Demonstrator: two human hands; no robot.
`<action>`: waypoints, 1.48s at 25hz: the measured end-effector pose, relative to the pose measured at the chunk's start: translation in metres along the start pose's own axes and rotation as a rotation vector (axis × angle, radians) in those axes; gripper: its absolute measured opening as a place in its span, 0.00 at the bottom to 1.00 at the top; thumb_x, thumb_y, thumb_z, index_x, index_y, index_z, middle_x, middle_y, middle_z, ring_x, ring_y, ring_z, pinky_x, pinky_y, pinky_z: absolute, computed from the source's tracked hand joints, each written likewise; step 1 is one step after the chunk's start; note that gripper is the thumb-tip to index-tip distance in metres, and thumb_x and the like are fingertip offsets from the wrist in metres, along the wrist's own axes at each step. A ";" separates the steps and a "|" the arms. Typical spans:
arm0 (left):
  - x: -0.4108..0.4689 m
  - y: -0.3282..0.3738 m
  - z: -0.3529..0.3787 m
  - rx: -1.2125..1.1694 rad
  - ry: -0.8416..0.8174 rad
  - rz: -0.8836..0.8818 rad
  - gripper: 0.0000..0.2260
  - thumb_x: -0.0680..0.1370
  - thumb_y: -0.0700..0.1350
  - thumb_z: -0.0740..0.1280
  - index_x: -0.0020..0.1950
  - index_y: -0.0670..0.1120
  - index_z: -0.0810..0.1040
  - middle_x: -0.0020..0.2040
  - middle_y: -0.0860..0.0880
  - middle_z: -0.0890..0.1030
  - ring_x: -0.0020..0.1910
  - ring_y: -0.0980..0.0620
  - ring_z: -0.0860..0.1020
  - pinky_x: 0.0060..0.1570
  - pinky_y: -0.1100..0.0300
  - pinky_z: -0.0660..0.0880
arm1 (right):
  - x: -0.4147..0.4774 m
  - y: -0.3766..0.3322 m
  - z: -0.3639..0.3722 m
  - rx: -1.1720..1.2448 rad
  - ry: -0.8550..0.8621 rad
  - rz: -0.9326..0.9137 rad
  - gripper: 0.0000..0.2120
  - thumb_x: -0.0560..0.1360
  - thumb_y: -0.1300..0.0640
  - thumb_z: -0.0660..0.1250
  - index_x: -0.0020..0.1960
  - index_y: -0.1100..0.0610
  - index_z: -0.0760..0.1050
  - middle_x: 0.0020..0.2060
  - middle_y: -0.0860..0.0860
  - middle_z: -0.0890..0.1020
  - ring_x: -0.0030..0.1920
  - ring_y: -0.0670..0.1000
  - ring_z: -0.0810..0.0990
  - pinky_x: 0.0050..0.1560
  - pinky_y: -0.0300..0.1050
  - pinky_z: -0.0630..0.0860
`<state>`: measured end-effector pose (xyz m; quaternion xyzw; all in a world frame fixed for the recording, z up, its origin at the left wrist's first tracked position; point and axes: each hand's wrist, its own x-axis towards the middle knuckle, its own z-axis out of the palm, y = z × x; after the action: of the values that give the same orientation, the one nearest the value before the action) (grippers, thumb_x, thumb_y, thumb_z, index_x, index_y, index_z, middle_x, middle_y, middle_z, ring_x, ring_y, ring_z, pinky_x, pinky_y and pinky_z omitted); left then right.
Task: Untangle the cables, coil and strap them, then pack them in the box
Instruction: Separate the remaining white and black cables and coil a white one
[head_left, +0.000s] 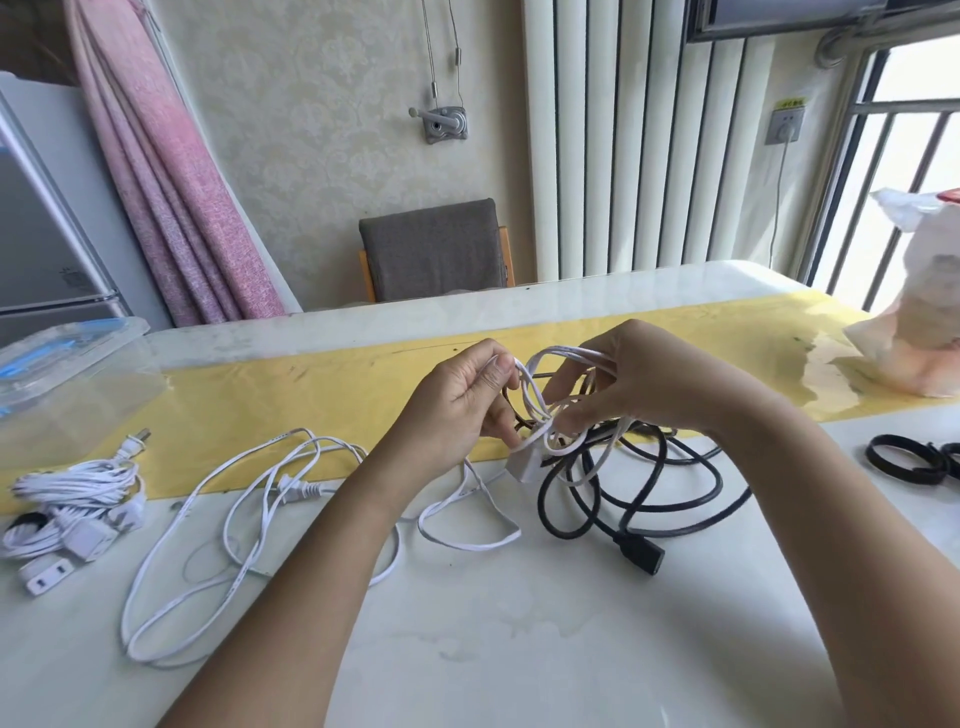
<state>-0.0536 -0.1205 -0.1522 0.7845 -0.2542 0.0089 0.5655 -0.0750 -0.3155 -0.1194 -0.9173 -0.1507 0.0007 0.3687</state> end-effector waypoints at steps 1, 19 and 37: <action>0.000 0.000 0.001 -0.002 0.005 -0.001 0.12 0.83 0.44 0.54 0.41 0.44 0.70 0.24 0.53 0.71 0.24 0.50 0.73 0.31 0.61 0.75 | 0.000 0.002 -0.001 -0.036 -0.021 0.001 0.07 0.66 0.54 0.78 0.43 0.45 0.83 0.23 0.43 0.74 0.25 0.41 0.68 0.28 0.35 0.65; -0.006 0.007 0.006 -0.288 -0.145 -0.066 0.12 0.79 0.51 0.55 0.42 0.43 0.69 0.34 0.49 0.78 0.22 0.56 0.61 0.23 0.68 0.57 | 0.009 0.011 -0.001 0.494 0.246 0.104 0.06 0.76 0.63 0.66 0.41 0.62 0.72 0.29 0.55 0.80 0.20 0.44 0.65 0.23 0.35 0.62; -0.001 -0.001 0.020 -0.061 0.252 -0.177 0.13 0.72 0.44 0.73 0.38 0.43 0.70 0.31 0.54 0.73 0.27 0.58 0.65 0.30 0.65 0.61 | 0.002 -0.002 -0.005 0.590 0.073 -0.020 0.11 0.80 0.60 0.61 0.48 0.66 0.78 0.36 0.57 0.84 0.25 0.48 0.77 0.27 0.37 0.74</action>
<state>-0.0594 -0.1380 -0.1604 0.7790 -0.1113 0.0495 0.6151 -0.0732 -0.3170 -0.1149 -0.7684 -0.1398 0.0076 0.6244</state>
